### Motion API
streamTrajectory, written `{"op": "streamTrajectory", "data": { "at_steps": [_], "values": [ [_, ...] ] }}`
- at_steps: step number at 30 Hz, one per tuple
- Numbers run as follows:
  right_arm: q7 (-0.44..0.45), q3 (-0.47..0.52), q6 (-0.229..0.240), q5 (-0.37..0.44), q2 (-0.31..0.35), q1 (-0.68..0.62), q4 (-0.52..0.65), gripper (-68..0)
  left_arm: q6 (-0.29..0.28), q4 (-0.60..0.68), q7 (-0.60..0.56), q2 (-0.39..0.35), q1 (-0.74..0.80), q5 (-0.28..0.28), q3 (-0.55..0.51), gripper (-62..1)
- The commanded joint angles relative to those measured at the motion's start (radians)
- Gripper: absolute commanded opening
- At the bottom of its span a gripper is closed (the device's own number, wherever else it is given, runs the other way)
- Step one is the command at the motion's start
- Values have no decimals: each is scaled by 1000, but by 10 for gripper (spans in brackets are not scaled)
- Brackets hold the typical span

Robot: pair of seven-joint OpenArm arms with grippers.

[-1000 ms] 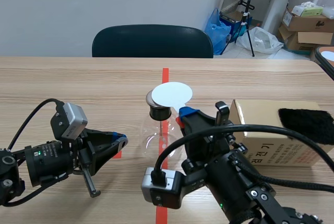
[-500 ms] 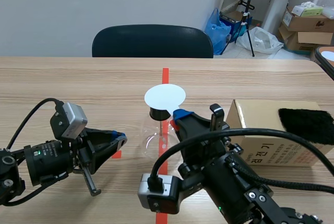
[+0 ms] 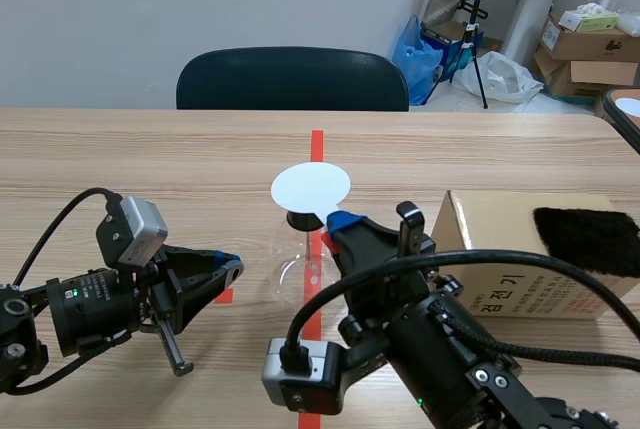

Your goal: Do the electroscope experiment

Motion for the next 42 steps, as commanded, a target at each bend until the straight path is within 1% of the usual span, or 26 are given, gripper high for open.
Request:
{"op": "streamTrajectory", "data": {
  "at_steps": [1, 12, 14, 17, 20, 26, 36, 39, 42],
  "values": [
    [0, 3, -14, 2, 13, 14, 14, -660, -2, 26, -17, -2, -3, -10, 2, -578],
    [-2, 3, -14, 2, 13, 14, 14, -660, -2, 26, -16, 10, -3, -9, 2, -578],
    [-16, 3, -14, 2, 13, 14, 14, -660, -2, 26, -16, 10, -3, -9, 2, -578],
    [-64, 3, -15, 2, 13, 14, 14, -660, -2, 26, -16, 10, -3, -9, 2, -578],
    [-137, 3, -20, 2, 13, 14, 14, -660, -2, 26, -16, 10, -3, -9, 2, -578],
    [-290, 4, -92, 1, 13, 14, 14, -660, -2, 26, -16, 10, -3, -9, 2, -578],
    [-530, 4, -94, -2, 13, 14, 14, -660, -2, 26, -16, 10, -3, -9, 2, -578],
    [-572, 4, -93, -2, 13, 14, 14, -660, -2, 26, -16, 10, -3, -9, 2, -578],
    [-582, 4, -93, -2, 13, 14, 14, -660, -2, 26, -16, 10, -3, -9, 2, -578]
  ]
}}
